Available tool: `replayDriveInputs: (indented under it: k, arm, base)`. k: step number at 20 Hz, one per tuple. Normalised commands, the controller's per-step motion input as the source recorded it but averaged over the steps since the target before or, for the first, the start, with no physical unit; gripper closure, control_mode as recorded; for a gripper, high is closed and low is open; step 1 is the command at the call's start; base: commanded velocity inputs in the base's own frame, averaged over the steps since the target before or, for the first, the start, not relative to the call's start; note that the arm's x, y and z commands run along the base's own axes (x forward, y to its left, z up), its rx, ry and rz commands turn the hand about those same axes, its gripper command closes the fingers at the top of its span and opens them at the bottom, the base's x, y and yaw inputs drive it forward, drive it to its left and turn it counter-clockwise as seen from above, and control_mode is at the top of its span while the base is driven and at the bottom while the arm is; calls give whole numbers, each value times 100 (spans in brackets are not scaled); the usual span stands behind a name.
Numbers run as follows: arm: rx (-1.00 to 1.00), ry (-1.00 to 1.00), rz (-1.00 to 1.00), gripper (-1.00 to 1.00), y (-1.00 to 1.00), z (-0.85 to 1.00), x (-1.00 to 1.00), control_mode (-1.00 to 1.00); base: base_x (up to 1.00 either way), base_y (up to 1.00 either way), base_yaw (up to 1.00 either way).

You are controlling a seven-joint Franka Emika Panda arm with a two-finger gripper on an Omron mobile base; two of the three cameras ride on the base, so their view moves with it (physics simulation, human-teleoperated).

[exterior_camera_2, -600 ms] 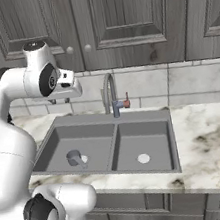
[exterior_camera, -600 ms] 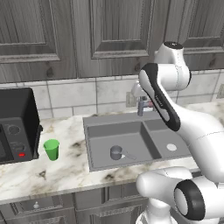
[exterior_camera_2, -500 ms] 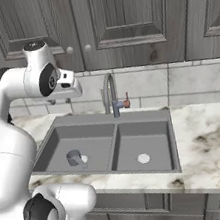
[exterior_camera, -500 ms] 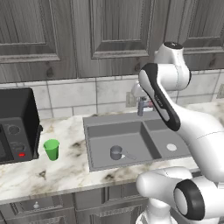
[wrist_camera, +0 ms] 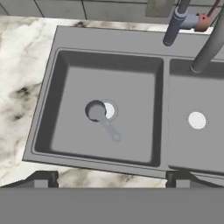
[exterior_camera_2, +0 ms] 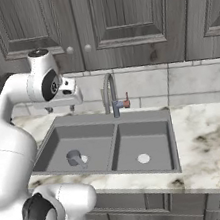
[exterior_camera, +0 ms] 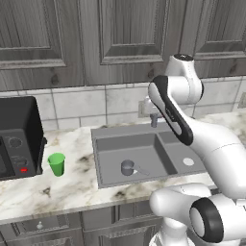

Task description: Move any existing items from the left basin to the right basin for drying. Then move the cup from the counter to the left basin of the sink for washing.

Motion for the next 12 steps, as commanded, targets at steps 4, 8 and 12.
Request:
replayDriveInputs:
  k: [4,8,12]
  arm:
    - [-4,0,0,-100,10,-32,-8,-100]
    - [-3,0,0,-100,7,-34,-25,-100]
    - [-1,2,0,-100,0,-45,-16,-100]
  base:
    - [0,0,0]
    - [0,0,0]
    - [0,0,0]
